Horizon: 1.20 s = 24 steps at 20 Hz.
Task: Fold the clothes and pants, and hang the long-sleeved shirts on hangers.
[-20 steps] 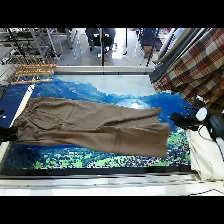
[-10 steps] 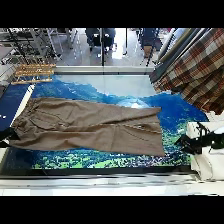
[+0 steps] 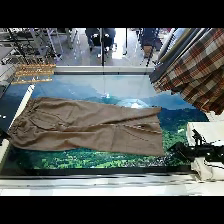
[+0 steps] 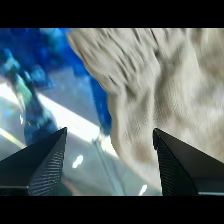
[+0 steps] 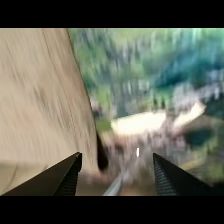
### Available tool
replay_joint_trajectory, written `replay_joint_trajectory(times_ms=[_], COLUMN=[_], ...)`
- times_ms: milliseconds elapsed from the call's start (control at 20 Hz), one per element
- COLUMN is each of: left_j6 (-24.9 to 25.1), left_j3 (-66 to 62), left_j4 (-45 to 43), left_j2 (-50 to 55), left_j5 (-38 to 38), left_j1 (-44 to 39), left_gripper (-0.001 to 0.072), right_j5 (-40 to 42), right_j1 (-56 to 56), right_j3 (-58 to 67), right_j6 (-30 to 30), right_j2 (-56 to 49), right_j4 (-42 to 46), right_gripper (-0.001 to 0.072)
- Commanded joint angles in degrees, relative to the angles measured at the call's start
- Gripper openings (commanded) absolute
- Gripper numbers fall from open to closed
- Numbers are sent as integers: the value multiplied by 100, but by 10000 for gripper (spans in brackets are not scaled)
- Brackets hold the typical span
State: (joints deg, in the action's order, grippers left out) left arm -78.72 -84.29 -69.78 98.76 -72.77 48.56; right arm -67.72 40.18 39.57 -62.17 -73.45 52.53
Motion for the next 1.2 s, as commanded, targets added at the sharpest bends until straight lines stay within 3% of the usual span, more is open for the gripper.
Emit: replay_joint_trajectory(times_ms=[0, 150, 200, 400, 600, 650, 800, 850, 1000, 1150], left_j6=[11, 240, 271, 267, 269, 267, 269, 269, 269, 278], left_j3=[26, 24, 24, 24, 24, 24, 24, 24, 22, 20], left_j4=[348, 872, 999, 1071, 1071, 1071, 1071, 1071, 1073, 1073], left_j2=[39, 42, 42, 37, 37, 37, 37, 37, 24, -59], left_j5=[472, 511, 511, 308, -35, -85, -188, -216, -367, -468], left_j1=[83, 85, 85, 85, 85, 83, 85, 85, 85, 85], left_gripper=[580, 580, 580, 580, 580, 580, 580, 580, 580, 580], right_j5=[1222, 1941, 1897, 1307, 1060, 966, 544, 400, -354, -1635], right_j1=[-284, -789, -931, -1215, -1213, -1213, -1209, -1209, -1209, -1209], right_j3=[-52, 103, 321, 1327, 1582, 1582, 1585, 1585, 1589, 1602], right_j6=[199, 590, 638, 629, 625, 627, 638, 638, 638, 476], right_j2=[-24, -350, -573, -1523, -1886, -1886, -1840, -1784, -1263, 61], right_j4=[-800, -1587, -1613, -1606, -1517, -1429, -1191, -1150, -1128, -1132], right_gripper=[502, 497, 464, 450, 401, 378, 79, 22, 21, 20])
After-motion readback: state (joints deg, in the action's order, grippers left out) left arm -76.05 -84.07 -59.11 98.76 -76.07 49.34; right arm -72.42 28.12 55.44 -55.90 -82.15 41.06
